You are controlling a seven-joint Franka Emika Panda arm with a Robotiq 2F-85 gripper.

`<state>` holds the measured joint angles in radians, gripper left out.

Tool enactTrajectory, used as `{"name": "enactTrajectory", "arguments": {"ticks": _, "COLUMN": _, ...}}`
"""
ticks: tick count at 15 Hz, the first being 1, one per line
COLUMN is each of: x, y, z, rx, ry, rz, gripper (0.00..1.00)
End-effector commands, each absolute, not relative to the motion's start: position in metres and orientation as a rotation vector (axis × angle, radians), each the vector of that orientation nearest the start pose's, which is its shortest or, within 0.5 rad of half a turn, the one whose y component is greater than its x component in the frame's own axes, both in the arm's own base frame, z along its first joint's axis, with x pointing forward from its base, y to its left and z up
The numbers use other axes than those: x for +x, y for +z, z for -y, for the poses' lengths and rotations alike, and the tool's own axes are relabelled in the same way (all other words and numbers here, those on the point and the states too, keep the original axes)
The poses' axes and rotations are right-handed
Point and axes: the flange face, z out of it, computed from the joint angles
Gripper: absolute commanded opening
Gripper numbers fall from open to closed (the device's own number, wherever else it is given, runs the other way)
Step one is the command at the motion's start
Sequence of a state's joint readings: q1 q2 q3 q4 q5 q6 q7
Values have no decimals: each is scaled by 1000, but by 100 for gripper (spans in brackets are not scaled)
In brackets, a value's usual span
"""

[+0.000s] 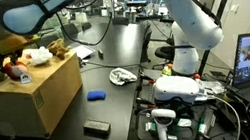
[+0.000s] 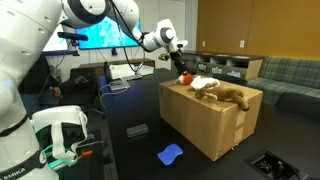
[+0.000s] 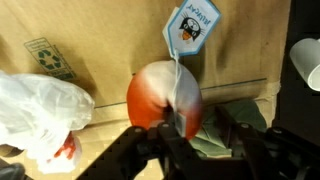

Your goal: Swap the things on the box with the things on the table

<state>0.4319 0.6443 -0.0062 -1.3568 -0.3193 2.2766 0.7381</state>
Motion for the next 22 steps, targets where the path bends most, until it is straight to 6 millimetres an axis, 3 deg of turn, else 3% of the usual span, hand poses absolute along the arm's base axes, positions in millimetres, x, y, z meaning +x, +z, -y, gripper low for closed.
{"name": "enactTrajectory", "arguments": {"ticks": 1, "x": 674, "y": 410, "z": -294, "rx": -3145, "ry": -661, "rz": -240, "gripper": 79}}
{"name": "enactTrajectory", "arguments": {"ticks": 4, "x": 646, "y": 442, "z": -284, "rx": -3126, "ry": -674, "rz": -228, "gripper": 100}}
{"name": "enactTrajectory", "arguments": {"ticks": 9, "x": 578, "y": 480, "z": -254, "rx": -3145, "ry": -519, "rz": -235, "gripper": 100}}
{"name": "enactTrajectory", "arguments": {"ticks": 16, "x": 468, "y": 493, "z": -195, "rx": -3115, "ry": -212, "rz": -404, "gripper": 100}}
{"name": "enactTrajectory", "arguments": {"ticks": 22, "x": 381, "y": 496, "z": -129, "rx": -3086, "ry": -45, "rz": -527, "gripper": 100}}
